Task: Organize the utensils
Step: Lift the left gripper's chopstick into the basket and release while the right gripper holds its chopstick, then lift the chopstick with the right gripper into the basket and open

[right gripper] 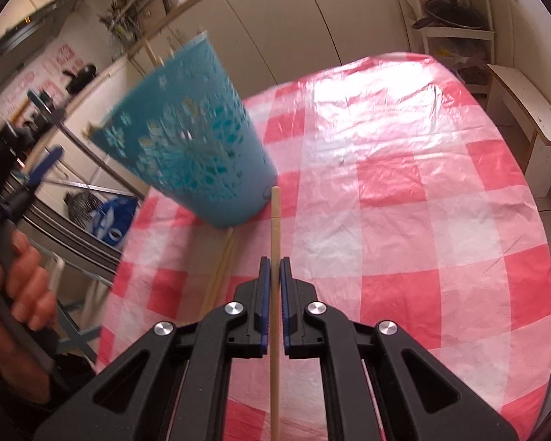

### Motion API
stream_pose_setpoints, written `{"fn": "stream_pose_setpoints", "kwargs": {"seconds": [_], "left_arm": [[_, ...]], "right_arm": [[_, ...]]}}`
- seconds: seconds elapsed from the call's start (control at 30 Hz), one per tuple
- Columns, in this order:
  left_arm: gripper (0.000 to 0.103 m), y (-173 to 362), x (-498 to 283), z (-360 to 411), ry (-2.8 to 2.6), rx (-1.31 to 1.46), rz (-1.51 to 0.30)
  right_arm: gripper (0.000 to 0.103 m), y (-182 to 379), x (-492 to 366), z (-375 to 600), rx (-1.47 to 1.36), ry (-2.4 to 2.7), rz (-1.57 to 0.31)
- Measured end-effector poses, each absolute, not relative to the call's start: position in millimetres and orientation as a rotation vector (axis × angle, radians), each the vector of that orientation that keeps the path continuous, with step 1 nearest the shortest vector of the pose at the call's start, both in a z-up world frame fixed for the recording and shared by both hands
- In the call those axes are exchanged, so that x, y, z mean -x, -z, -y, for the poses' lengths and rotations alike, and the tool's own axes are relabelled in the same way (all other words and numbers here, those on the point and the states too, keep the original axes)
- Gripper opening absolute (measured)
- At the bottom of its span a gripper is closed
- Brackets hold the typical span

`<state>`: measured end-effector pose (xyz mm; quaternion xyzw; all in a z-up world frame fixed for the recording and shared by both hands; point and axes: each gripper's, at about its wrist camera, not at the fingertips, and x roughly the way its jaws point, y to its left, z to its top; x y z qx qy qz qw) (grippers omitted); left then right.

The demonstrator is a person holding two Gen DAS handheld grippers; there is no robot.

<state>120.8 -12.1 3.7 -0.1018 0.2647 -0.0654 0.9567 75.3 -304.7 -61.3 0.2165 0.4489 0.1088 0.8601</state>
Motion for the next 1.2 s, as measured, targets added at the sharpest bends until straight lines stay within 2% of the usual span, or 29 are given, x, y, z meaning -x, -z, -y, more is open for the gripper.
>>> {"fn": "stream_pose_setpoints", "kwargs": {"seconds": [0.17,0.37,0.83,1.2], "left_arm": [[0.074,-8.5,-122.1,11.3,0.121,0.204,-0.53],[0.078,-6.5,-126.9,1.6,0.107,0.23,-0.561],[0.079,-9.3,-132.5,-21.3,0.082,0.275,-0.578],[0.08,-7.9,-132.3,-21.9,0.084,0.281,-0.591]], "right_arm": [[0.006,32.3,-67.8,306.6,-0.482,-0.265,-0.821],[0.006,-18.5,-59.9,299.1,-0.462,-0.329,-0.651],[0.005,-84.3,-68.6,285.6,-0.377,-0.326,-0.561],[0.005,-163.4,-84.9,283.9,-0.322,-0.298,-0.405]]}}
